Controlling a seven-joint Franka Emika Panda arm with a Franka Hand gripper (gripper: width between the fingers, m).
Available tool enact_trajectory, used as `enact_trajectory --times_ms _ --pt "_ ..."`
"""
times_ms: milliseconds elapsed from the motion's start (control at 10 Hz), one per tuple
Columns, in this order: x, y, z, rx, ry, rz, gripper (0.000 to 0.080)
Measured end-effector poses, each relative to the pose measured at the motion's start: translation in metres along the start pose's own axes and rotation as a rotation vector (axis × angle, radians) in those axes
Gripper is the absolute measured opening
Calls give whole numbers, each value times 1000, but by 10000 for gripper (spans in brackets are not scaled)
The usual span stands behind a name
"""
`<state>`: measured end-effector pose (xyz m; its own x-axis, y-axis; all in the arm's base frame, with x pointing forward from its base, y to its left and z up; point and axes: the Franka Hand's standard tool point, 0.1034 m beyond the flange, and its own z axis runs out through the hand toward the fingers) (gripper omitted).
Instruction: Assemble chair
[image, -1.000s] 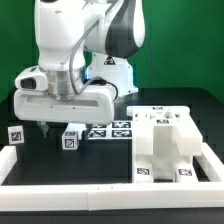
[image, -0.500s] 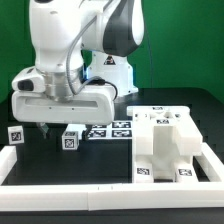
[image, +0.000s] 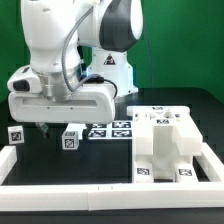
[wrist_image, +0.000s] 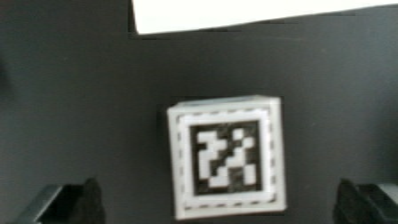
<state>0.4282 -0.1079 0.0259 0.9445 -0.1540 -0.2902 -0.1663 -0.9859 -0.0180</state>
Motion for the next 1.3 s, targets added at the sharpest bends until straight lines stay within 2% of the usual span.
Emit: enact_trajectory --times_ms 200,300,500,700,800,900,1000,1300 --pt "14 -4 -5 7 -29 0 649" --pt "12 -7 -5 13 -112 7 649" --pt "16 -8 -2 20 -194 8 649" --pt "7 -7 1 34 -344 10 649" --pt "0 -4 7 41 -406 23 649" --pt "-9 -7 11 40 -511 65 649" --pt "-4 -11 16 22 -519 50 649" --pt "-5 -8 16 26 -525 59 649"
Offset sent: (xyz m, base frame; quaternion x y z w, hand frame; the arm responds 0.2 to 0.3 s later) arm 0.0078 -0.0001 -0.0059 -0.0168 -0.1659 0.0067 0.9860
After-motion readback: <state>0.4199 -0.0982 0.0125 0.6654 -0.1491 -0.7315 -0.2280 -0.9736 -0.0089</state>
